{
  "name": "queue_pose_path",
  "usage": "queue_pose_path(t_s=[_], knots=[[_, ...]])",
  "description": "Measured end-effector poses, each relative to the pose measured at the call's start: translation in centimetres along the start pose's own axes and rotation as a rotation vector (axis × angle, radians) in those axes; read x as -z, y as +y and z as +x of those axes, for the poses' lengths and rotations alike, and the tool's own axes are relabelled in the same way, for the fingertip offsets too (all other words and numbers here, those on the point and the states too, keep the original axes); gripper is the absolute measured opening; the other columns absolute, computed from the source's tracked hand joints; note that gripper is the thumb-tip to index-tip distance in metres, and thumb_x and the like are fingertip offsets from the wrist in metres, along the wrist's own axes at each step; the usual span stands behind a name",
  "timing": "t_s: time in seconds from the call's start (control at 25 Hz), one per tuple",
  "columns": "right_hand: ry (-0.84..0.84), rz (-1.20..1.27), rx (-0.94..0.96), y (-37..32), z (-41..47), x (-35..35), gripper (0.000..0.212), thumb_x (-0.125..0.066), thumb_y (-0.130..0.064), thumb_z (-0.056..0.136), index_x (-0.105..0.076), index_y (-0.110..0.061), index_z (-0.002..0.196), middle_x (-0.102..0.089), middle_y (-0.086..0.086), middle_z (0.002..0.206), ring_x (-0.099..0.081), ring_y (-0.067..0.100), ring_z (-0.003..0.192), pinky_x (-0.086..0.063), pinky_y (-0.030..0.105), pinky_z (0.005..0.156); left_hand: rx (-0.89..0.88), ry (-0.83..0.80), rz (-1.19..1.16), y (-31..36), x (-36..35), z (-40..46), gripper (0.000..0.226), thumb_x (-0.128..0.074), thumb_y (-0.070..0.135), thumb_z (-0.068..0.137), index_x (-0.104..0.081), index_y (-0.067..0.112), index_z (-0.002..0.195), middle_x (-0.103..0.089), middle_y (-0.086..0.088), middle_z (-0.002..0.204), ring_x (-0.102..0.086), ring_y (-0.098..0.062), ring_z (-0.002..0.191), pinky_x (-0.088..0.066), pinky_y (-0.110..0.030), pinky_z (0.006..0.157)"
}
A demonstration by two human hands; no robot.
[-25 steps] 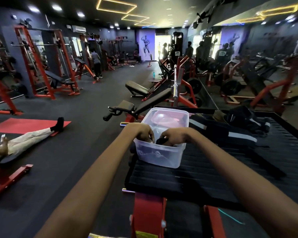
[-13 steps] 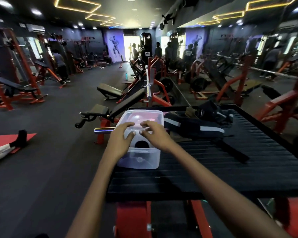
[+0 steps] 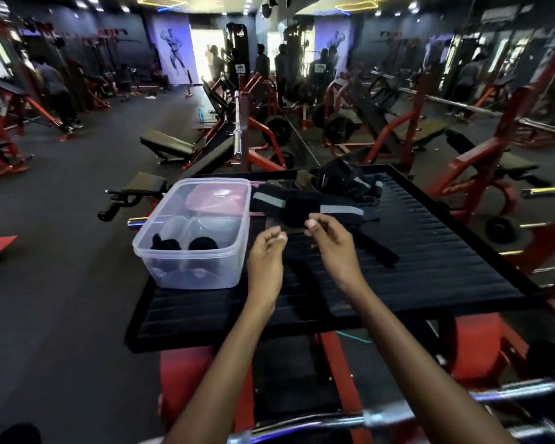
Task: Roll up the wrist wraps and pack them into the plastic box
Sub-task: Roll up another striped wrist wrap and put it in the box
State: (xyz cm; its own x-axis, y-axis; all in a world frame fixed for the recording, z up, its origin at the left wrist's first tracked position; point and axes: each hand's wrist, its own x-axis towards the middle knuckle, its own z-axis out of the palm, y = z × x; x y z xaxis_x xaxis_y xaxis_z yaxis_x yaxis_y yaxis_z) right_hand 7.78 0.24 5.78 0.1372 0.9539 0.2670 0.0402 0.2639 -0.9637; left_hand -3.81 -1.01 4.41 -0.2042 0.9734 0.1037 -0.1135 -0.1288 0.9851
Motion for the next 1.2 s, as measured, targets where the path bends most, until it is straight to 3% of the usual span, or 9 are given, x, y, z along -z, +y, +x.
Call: queue_pose_path(t_s=[0.16, 0.36, 0.48, 0.6, 0.68, 0.8, 0.96, 1.08, 1.2], knots=[[-0.031, -0.049, -0.087, 3.5, 0.7, 4.2, 0.017, -0.057, -0.021, 0.093, -0.062, -0.016, 0.108, -0.065, 0.000, 0.101, -0.061, 0.018, 0.100, -0.048, 0.030, 0.088, 0.038, 0.074, 0.279, -2.7, -3.6, 0.3, 0.028, -0.054, 0.018, 0.093, -0.056, 0.012, 0.120, -0.059, 0.001, 0.115, -0.053, -0.007, 0.099, -0.038, -0.002, 0.077], [-0.169, -0.267, -0.101, 5.7, 4.5, 7.7, 0.024, -0.058, -0.012, 0.091, -0.059, -0.011, 0.114, -0.059, 0.001, 0.109, -0.056, 0.014, 0.102, -0.042, 0.016, 0.084, 0.040, 0.052, 0.806, -6.9, -5.4, 2.4, 0.046, -0.057, 0.023, 0.090, -0.046, 0.004, 0.131, -0.050, -0.012, 0.133, -0.047, -0.025, 0.124, -0.036, -0.035, 0.107], [-0.292, -0.486, 0.070, 6.0, 9.0, 7.6, 0.036, -0.057, -0.010, 0.090, -0.051, -0.004, 0.125, -0.051, 0.009, 0.126, -0.048, 0.019, 0.119, -0.034, 0.018, 0.096, 0.024, 0.018, 0.993, -8.0, -5.2, 2.6, 0.053, -0.056, 0.025, 0.091, -0.039, 0.004, 0.136, -0.044, -0.013, 0.140, -0.039, -0.027, 0.130, -0.029, -0.039, 0.112], [-0.467, -0.740, 0.165, 6.1, 14.6, 6.4, 0.055, -0.057, -0.021, 0.091, -0.036, -0.002, 0.138, -0.036, 0.014, 0.143, -0.034, 0.027, 0.133, -0.029, 0.030, 0.109, 0.027, 0.005, 1.029, -8.2, -5.0, 2.7, 0.052, -0.053, 0.023, 0.093, -0.036, 0.003, 0.138, -0.037, -0.015, 0.145, -0.032, -0.028, 0.135, -0.023, -0.037, 0.115], [-0.547, -0.914, 0.116, 6.7, 17.0, 5.8, 0.070, -0.058, -0.038, 0.089, -0.027, -0.007, 0.144, -0.035, 0.016, 0.144, -0.033, 0.033, 0.133, -0.034, 0.043, 0.108, 0.009, 0.010, 1.043, -8.3, -4.9, 2.6, 0.052, -0.052, 0.023, 0.094, -0.036, 0.002, 0.138, -0.035, -0.015, 0.146, -0.030, -0.028, 0.137, -0.021, -0.035, 0.115], [-0.571, -1.191, 0.127, 8.0, 17.1, 5.9, 0.071, -0.057, -0.053, 0.085, -0.036, -0.010, 0.138, -0.045, 0.017, 0.136, -0.039, 0.035, 0.125, -0.037, 0.045, 0.101, 0.009, 0.009, 1.055, -8.4, -4.7, 2.6, 0.052, -0.053, 0.026, 0.094, -0.037, 0.003, 0.137, -0.036, -0.015, 0.146, -0.030, -0.027, 0.137, -0.022, -0.033, 0.115], [-0.545, -1.029, 0.149, 8.1, 18.1, 6.6, 0.088, -0.061, -0.051, 0.083, -0.017, -0.010, 0.148, -0.020, 0.014, 0.152, -0.022, 0.033, 0.137, -0.025, 0.050, 0.109, -0.007, -0.006, 1.121, -8.9, -4.9, 2.9, 0.054, -0.053, 0.030, 0.093, -0.038, 0.003, 0.137, -0.037, -0.015, 0.144, -0.032, -0.028, 0.136, -0.023, -0.038, 0.115], [-0.575, -1.148, 0.154, 6.9, 18.9, 6.6, 0.079, -0.057, -0.062, 0.080, -0.038, -0.013, 0.138, -0.030, 0.013, 0.143, -0.026, 0.033, 0.131, -0.023, 0.049, 0.108, -0.022, -0.007, 1.120, -9.1, -4.7, 3.0, 0.052, -0.053, 0.030, 0.093, -0.040, 0.002, 0.135, -0.037, -0.015, 0.145, -0.032, -0.027, 0.137, -0.022, -0.039, 0.115], [-0.626, -1.135, 0.288, 5.7, 18.2, 6.7, 0.053, -0.060, -0.055, 0.082, -0.059, -0.014, 0.115, -0.042, 0.010, 0.123, -0.037, 0.029, 0.119, -0.031, 0.041, 0.101, -0.019, -0.001, 1.096, -9.1, -4.5, 3.4, 0.051, -0.050, 0.032, 0.094, -0.041, 0.002, 0.135, -0.037, -0.014, 0.145, -0.032, -0.026, 0.137, -0.023, -0.040, 0.115]])
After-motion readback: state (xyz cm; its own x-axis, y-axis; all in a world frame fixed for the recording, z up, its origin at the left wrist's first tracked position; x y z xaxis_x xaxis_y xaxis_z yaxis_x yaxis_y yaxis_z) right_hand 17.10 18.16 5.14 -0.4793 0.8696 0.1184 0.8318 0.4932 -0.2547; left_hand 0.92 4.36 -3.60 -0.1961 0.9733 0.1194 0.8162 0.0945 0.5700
